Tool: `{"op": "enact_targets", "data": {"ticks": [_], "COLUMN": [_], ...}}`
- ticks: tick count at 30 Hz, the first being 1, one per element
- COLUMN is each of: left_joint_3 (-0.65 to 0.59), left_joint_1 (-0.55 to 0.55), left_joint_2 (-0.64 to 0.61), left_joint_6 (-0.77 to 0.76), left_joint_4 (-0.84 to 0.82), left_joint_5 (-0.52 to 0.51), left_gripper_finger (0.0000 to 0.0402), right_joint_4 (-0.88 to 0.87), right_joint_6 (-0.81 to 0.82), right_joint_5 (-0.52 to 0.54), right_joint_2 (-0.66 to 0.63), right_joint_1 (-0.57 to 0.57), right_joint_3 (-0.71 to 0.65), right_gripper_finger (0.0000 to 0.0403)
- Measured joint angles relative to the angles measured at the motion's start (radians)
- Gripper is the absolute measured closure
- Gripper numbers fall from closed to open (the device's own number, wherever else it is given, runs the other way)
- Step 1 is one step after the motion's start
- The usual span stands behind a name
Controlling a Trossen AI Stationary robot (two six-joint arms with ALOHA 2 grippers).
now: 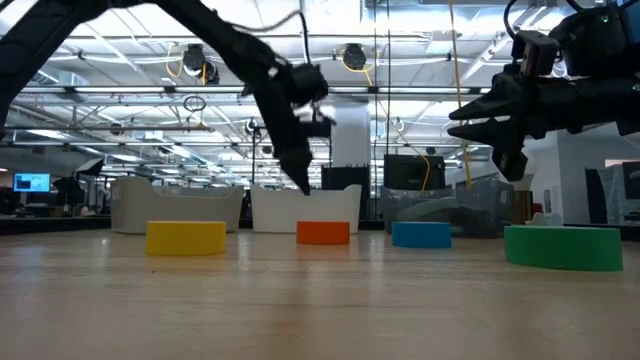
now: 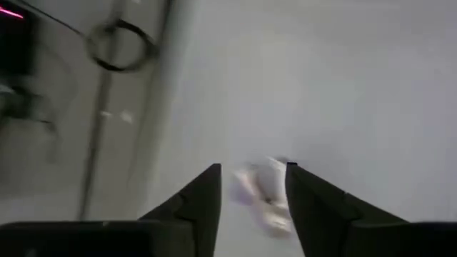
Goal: Pick and place Stapler, Stapler remover, tape
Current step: Put the light blue staple remover into the white bin
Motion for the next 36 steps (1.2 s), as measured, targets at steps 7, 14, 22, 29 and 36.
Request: {"op": "enact_targets", "data": {"ticks": [7, 14, 22, 29, 36], "left_joint_3": [0.076, 0.078, 0.078, 0.074, -0.146], "left_joint_1": [-0.002, -0.007, -0.056, -0.150, -0.232], "left_joint_2": [-0.189, -0.396, -0.532, -0.621, -0.803], "left_joint_6": [-0.135, -0.331, -0.432, -0.366, -0.415], "left_joint_4": [-0.031, -0.085, -0.263, -0.276, -0.135], "left_joint_5": [-0.025, 0.123, 0.147, 0.319, 0.307], "left_gripper_finger": [0.0205, 0.0200, 0.0214, 0.0210, 0.0198], "right_joint_4": [0.008, 0.034, 0.080, 0.229, 0.292], "right_joint_6": [0.034, 0.040, 0.039, 0.009, -0.012], "right_joint_5": [0.000, -0.001, -0.027, -0.029, -0.052], "right_joint_2": [-0.001, -0.001, -0.001, -0.003, -0.006], "right_joint_1": [0.000, 0.000, 0.000, 0.000, 0.002], "right_joint_3": [0.001, 0.001, 0.001, 0.001, 0.001], "right_gripper_finger": [0.0312, 0.0313, 0.0313, 0.0313, 0.0313]}}
